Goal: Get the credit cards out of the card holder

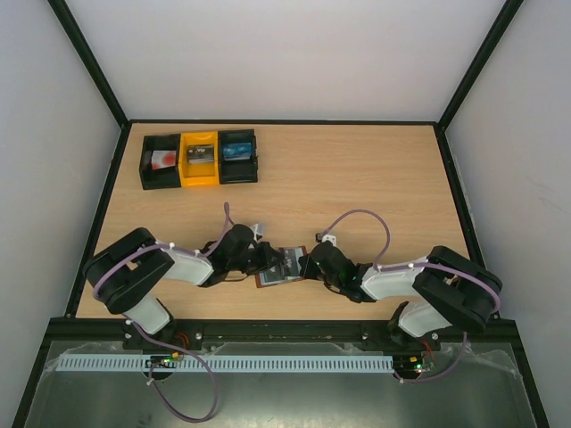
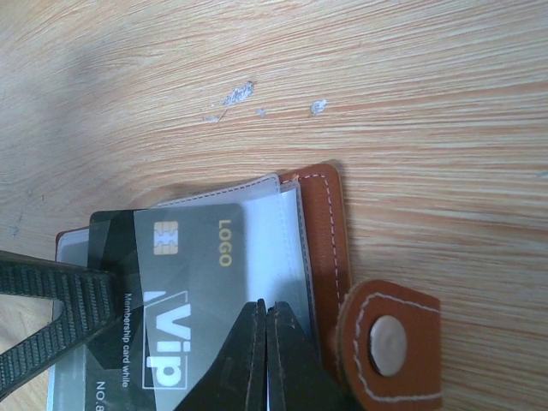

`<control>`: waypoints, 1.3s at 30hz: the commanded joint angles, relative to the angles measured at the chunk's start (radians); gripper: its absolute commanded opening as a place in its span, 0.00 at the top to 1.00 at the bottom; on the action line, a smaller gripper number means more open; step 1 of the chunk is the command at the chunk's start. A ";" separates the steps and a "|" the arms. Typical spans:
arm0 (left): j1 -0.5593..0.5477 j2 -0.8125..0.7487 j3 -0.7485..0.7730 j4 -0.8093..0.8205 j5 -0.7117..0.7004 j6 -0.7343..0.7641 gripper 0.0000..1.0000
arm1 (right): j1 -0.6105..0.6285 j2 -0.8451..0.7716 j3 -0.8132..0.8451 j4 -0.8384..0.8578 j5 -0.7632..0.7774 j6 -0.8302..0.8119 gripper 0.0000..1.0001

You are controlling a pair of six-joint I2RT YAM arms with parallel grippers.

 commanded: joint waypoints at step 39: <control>0.053 -0.643 -0.083 -0.335 -0.216 -0.018 0.97 | -0.003 -0.294 0.042 -0.080 -0.221 0.048 0.66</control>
